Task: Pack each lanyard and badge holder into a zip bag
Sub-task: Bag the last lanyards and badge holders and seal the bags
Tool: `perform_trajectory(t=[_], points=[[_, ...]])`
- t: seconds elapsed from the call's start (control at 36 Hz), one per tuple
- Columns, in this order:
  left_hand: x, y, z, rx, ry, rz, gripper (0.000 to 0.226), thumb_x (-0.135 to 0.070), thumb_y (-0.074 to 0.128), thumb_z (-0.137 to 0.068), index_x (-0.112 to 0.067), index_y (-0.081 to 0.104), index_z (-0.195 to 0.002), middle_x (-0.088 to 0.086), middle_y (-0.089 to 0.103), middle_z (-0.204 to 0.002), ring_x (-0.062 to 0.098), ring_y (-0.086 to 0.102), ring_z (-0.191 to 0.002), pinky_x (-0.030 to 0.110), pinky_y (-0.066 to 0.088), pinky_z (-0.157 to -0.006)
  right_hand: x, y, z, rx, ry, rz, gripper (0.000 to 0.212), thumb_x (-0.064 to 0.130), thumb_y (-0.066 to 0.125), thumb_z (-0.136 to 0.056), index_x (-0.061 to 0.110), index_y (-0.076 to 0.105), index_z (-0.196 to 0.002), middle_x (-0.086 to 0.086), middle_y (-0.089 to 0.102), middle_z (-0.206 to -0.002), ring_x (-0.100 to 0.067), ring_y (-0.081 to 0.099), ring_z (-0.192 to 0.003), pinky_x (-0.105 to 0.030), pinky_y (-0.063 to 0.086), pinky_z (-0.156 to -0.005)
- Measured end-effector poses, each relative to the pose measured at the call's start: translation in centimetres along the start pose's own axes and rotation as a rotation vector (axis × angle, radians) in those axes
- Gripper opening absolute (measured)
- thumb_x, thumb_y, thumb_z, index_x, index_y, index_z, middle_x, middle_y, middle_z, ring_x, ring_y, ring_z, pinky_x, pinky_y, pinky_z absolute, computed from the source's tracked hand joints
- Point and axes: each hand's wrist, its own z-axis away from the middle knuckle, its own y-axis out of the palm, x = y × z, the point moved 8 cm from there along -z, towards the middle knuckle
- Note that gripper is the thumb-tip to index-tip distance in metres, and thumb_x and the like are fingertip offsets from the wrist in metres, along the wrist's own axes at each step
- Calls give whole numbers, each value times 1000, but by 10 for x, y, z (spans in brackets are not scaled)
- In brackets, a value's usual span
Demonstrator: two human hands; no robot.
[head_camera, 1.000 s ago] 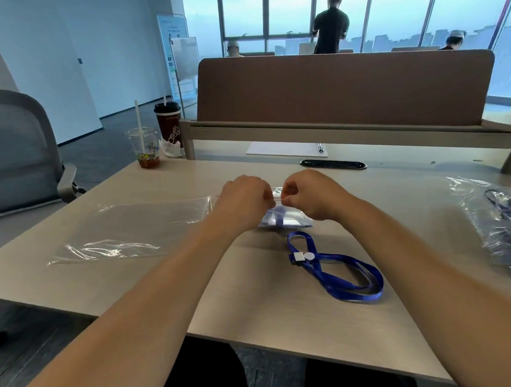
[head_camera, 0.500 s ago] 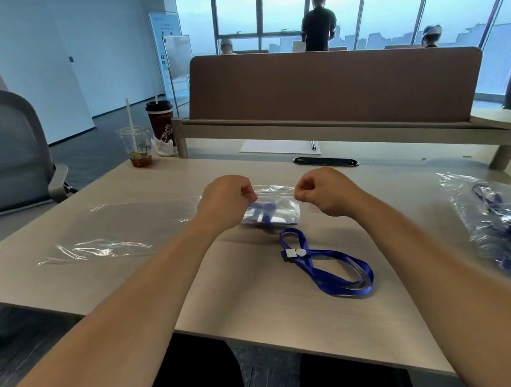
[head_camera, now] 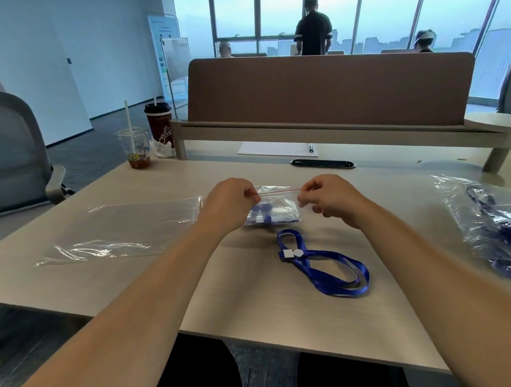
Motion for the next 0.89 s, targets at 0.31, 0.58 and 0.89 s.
perform_trajectory(t=[0.31, 0.58, 0.89], points=[[21, -23, 2, -138, -85, 113, 42, -26, 69, -91, -21, 56, -130, -1, 67, -104, 19, 61, -92, 30, 49, -84, -2, 11, 2, -26, 53, -154, 15, 17, 54, -102, 8, 65, -103, -9, 75, -93, -21, 75, -75, -26, 57, -62], [73, -30, 14, -98, -300, 327, 19, -28, 60, -96, -10, 65, -93, 8, 67, -89, 25, 70, -68, 33, 51, -66, 9, 0, 4, -125, 30, -204, 16, 20, 52, -103, 10, 64, -101, -4, 75, -91, -21, 74, -68, -29, 55, -61], [28, -52, -6, -243, -182, 778, 16, -18, 50, -102, -16, 61, -92, 10, 72, -96, 24, 74, -80, 42, 61, -81, 43, -51, 15, -367, -63, -221, 16, 23, 48, -105, 14, 62, -106, -3, 73, -93, -19, 74, -64, -30, 61, -64]])
